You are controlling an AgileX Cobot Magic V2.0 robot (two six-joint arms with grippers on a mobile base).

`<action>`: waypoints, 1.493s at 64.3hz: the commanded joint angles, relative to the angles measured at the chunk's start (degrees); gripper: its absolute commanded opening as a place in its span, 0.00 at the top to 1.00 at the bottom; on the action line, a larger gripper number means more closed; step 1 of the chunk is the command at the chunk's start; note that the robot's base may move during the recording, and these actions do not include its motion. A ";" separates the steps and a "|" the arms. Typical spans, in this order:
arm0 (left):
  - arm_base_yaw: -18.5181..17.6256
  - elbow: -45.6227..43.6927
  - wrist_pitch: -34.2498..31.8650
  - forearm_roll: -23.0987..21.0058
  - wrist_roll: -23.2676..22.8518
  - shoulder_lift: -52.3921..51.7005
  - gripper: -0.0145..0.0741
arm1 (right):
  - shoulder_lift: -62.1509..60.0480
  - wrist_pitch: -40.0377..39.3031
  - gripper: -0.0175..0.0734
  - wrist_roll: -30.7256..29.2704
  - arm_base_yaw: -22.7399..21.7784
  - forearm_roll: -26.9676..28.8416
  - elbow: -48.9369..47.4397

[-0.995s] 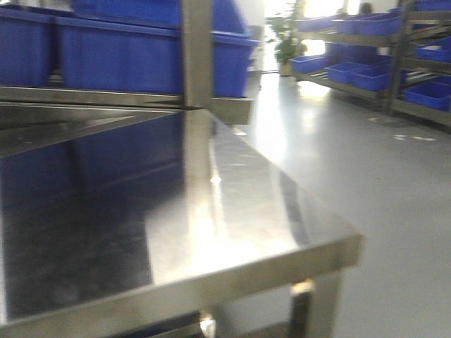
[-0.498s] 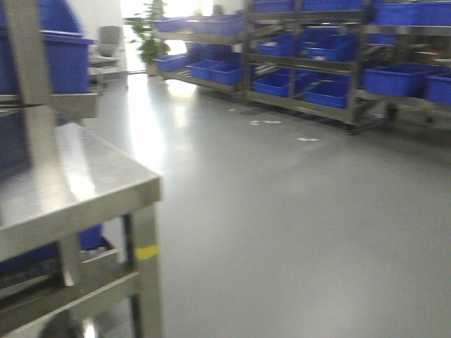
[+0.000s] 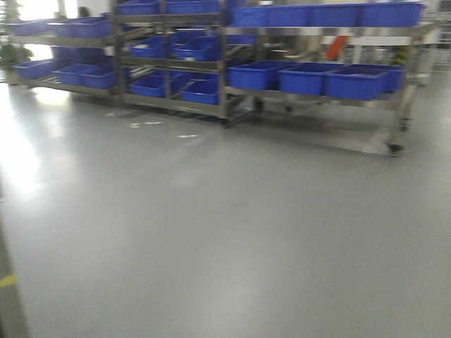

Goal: Place yellow foam block on left shelf second layer
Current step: 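Drive the base across the floor carrying the cube in the right gripper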

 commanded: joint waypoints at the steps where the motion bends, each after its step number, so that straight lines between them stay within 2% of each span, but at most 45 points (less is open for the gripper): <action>1: -0.07 1.48 -4.98 -0.42 -0.22 0.21 0.68 | 0.84 -5.13 0.41 -0.31 -0.42 -1.45 -1.47; 96: -0.07 1.48 -4.98 -0.42 -0.22 0.21 0.68 | 0.84 -5.13 0.41 -0.31 -0.42 -1.45 -1.47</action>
